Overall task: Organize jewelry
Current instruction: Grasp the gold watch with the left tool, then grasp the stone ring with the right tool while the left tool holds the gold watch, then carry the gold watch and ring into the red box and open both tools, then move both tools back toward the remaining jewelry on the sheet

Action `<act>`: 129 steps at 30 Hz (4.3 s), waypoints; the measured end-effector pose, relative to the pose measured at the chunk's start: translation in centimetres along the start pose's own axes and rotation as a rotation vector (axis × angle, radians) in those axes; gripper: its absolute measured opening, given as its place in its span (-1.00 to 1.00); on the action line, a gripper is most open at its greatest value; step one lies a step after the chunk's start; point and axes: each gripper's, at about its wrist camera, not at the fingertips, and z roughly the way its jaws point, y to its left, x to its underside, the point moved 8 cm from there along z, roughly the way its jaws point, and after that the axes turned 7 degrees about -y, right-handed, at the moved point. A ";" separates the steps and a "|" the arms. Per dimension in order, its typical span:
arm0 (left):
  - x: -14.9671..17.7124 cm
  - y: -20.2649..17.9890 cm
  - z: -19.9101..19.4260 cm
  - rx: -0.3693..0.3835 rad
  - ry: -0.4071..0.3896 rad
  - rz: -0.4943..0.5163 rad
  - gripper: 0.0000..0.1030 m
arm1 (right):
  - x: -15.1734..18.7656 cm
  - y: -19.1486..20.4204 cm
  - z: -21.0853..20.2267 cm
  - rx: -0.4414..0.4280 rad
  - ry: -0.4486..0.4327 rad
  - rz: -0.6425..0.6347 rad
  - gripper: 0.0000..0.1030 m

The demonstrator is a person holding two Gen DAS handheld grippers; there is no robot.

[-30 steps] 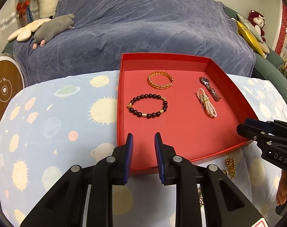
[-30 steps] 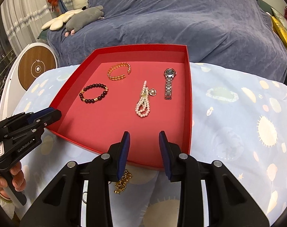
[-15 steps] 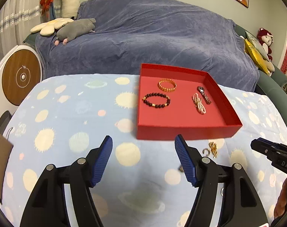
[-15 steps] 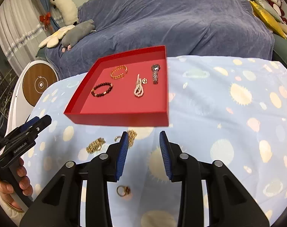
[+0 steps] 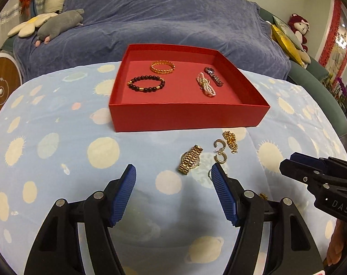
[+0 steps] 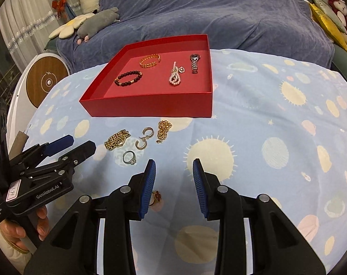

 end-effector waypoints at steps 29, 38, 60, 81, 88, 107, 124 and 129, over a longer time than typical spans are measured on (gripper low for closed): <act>-1.9 -0.3 0.4 0.095 -0.001 -0.043 -0.83 | 0.2 0.3 2.0 -0.024 0.049 0.011 -0.33; -1.8 1.6 -2.6 0.103 -0.012 -0.093 -0.83 | 1.0 3.0 2.3 -0.076 0.061 -0.064 -0.34; -1.7 3.4 -3.0 0.096 -0.002 -0.143 -0.83 | 1.1 7.0 6.0 -0.132 0.024 -0.203 -0.45; -3.9 3.9 -4.3 0.106 -0.042 -0.159 -0.83 | -2.6 5.9 1.2 -0.161 -0.061 -0.129 -0.63; -11.0 2.1 -4.9 0.143 -0.118 -0.124 -0.83 | -8.3 3.0 0.5 -0.125 -0.124 -0.087 -0.63; -11.0 3.3 9.9 0.079 0.054 -0.213 -0.81 | -10.5 -0.5 10.8 -0.031 -0.034 -0.086 -0.61; -11.4 6.9 -0.9 -0.080 -0.129 -0.169 0.12 | -11.5 -1.5 1.3 -0.047 -0.181 0.007 -0.32; -8.0 7.1 -4.2 -0.116 -0.132 -0.160 0.13 | -7.7 -2.0 -1.3 -0.043 -0.162 0.019 -0.32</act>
